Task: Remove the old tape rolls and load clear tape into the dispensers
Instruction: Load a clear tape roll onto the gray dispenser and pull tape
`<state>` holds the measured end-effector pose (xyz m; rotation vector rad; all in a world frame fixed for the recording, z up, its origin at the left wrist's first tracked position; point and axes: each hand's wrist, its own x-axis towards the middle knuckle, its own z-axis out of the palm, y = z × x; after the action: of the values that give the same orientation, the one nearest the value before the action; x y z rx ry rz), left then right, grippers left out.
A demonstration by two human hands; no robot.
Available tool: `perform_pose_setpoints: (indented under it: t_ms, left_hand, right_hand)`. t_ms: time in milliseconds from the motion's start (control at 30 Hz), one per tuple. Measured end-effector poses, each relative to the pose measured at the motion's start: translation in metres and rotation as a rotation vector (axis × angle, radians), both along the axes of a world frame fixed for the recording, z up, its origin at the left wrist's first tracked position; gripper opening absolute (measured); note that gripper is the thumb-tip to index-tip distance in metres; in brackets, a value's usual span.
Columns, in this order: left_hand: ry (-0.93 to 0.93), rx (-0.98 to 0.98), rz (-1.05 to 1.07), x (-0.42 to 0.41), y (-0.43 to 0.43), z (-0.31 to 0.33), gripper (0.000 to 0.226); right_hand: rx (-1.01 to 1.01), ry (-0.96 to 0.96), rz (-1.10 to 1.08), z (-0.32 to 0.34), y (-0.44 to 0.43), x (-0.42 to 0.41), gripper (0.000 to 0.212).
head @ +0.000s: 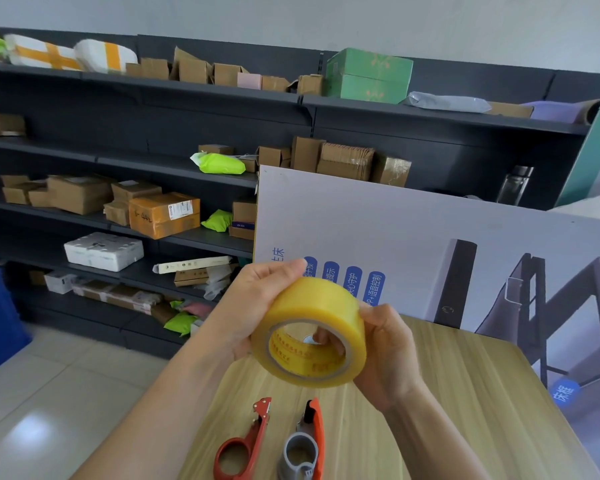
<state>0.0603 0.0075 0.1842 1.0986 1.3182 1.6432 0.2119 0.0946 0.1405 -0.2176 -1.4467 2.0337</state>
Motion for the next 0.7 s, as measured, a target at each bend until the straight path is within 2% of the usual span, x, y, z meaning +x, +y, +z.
perform_pose_setpoints:
  t_ms: [67,167,200,233,333,533,633,700]
  left_hand:
    - [0.116,0.012,0.002,0.003,0.002,0.0,0.064]
    - [0.29,0.039,0.022,0.008,0.003,0.002,0.062]
    - [0.331,0.05,0.026,0.01,0.003,0.002,0.061]
    - [0.35,0.06,0.026,0.01,0.004,0.002,0.062]
    - [0.275,0.071,-0.009,0.011,0.004,0.001,0.066]
    - [0.03,0.002,-0.048,0.002,0.0,-0.007,0.039]
    - [0.002,0.009,-0.044,0.001,0.001,-0.009,0.038]
    - [0.065,0.027,-0.022,0.002,0.002,-0.008,0.048]
  right_hand:
    - [0.057,-0.126,-0.047,0.003,0.0,0.0,0.043]
    - [0.083,-0.276,-0.155,-0.001,0.003,-0.001,0.087]
    - [0.094,-0.281,-0.163,-0.002,0.003,0.0,0.093]
    - [0.112,-0.253,-0.16,-0.002,0.004,0.001,0.088]
    - [0.143,-0.114,-0.091,0.003,0.004,0.003,0.046]
    - [0.013,0.064,-0.03,-0.006,0.003,0.004,0.046]
    - [0.024,0.073,-0.024,-0.006,0.0,0.004,0.045]
    - [0.041,-0.012,-0.064,-0.006,0.003,0.003,0.043]
